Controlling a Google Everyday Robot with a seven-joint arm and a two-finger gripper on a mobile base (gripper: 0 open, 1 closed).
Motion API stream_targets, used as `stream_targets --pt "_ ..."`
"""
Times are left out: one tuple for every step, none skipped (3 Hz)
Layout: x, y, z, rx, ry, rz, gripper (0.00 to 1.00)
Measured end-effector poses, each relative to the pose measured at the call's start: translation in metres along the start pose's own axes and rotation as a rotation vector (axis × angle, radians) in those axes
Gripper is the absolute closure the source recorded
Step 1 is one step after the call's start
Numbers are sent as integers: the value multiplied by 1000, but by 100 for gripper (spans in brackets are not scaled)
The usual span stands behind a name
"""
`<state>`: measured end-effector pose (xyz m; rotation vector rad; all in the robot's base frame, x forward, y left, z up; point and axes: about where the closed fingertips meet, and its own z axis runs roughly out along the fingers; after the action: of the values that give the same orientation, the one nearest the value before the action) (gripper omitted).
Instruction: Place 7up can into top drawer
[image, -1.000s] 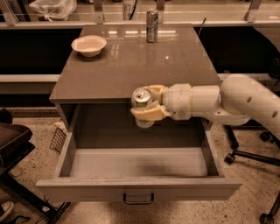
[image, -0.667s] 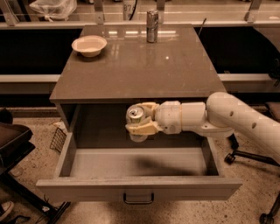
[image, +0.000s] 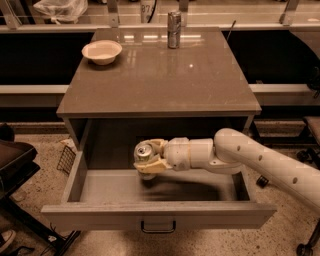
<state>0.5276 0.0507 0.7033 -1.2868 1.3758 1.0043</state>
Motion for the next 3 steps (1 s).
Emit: stream_targets --pt "20 -3 15 2 -14 3 100" --pt "36 -2 21 16 -20 -8 100" --pt "37 -2 23 16 -21 -10 85"
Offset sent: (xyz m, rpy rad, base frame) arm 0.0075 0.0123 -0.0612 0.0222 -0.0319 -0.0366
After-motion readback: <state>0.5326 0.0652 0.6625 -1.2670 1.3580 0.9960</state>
